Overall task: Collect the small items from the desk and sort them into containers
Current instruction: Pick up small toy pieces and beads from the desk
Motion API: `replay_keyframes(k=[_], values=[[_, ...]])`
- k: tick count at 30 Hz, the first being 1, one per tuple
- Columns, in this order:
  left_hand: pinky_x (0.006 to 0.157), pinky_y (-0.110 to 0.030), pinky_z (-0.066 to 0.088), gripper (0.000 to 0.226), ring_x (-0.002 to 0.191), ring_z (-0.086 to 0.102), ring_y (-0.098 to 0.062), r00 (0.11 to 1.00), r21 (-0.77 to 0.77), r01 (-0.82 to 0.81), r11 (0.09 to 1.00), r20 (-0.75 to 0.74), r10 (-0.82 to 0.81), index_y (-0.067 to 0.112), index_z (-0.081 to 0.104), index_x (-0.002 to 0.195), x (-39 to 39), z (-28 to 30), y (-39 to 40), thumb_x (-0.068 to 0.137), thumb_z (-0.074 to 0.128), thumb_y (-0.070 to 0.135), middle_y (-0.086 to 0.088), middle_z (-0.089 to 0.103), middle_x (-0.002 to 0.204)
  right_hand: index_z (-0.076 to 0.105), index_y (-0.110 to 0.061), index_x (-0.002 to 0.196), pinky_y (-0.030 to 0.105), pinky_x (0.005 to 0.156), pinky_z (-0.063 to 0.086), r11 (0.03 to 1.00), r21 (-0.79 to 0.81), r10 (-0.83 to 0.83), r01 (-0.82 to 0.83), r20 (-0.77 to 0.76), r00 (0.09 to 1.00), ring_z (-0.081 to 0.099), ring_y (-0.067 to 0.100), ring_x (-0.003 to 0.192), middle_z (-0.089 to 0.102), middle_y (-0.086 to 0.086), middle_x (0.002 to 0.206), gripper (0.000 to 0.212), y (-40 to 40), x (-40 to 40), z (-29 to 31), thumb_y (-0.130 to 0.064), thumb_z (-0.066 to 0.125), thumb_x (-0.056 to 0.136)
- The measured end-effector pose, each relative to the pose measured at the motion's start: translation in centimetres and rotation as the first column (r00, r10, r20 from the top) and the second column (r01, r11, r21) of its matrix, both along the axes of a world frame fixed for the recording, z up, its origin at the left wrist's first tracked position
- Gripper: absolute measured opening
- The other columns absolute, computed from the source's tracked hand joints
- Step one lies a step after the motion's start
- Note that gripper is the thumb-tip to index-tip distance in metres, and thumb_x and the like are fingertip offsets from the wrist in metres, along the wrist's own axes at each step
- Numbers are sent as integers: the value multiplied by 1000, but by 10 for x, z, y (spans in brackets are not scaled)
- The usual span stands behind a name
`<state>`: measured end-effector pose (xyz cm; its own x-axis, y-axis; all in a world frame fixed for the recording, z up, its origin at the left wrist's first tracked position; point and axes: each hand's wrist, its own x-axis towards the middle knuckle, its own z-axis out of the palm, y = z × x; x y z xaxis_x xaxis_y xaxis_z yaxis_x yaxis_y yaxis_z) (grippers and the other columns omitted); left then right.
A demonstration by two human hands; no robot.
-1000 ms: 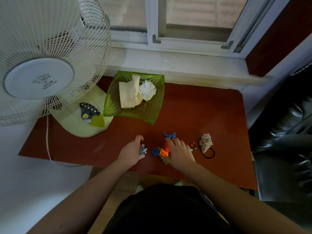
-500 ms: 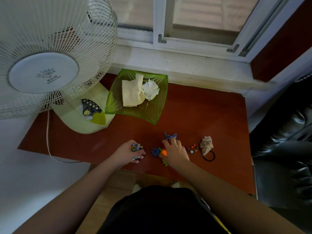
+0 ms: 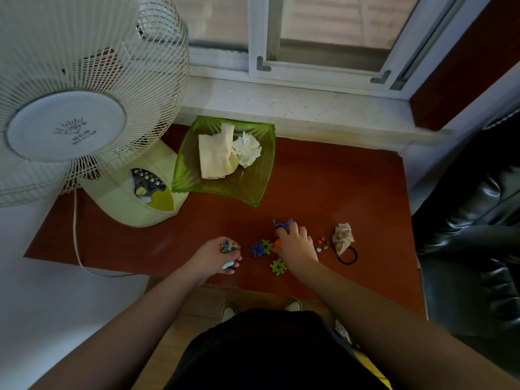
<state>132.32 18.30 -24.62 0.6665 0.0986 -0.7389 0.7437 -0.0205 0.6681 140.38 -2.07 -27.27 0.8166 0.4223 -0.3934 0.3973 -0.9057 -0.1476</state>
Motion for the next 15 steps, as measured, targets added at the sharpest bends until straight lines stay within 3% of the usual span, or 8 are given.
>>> replay_keyframes(k=[6,10,11,12,14,15], values=[[63,-28,59,15,75,66,-19,1000,-16,0,1000,-11,0,4,62,107,7,4,-9,92,60,5,-14,67,92,46,-19,134,38,98,44,984,172,-33,47,-87,996,41,29,122,39,11,135,45,-12,6,1,-33,59,93],[67,-29,60,14,78,66,-19,1000,-32,-9,999,-6,8,5,63,106,9,4,-12,92,61,7,-14,68,94,57,-21,116,32,85,47,867,387,-215,314,-278,936,53,22,103,50,6,118,32,-19,7,15,-39,64,89],[68,-29,60,14,80,67,-19,1000,-36,-16,999,-11,15,6,63,106,10,4,-12,92,61,7,-14,68,95,60,-21,111,30,80,48,775,441,-291,452,-386,875,55,18,95,54,4,111,29,-21,6,20,-38,66,88],[69,-29,60,14,82,67,-20,1000,-43,-28,999,-15,28,6,63,106,10,3,-14,92,61,8,-14,68,96,61,-20,106,29,77,49,613,480,-346,627,-550,760,56,16,89,58,5,106,24,-21,6,26,-35,66,89],[72,-30,60,12,86,67,-21,998,-67,-54,996,-14,54,6,63,104,10,2,-16,92,61,8,-15,67,98,59,-15,103,31,74,48,120,375,-212,919,-895,393,55,18,84,55,10,101,13,-23,3,37,-24,60,94],[72,-31,60,11,88,67,-22,998,-84,-62,995,-12,61,6,63,103,10,1,-17,92,62,8,-15,67,98,57,-13,102,31,73,47,-85,253,-75,964,-966,247,52,19,82,52,10,99,9,-26,2,40,-20,55,97]])
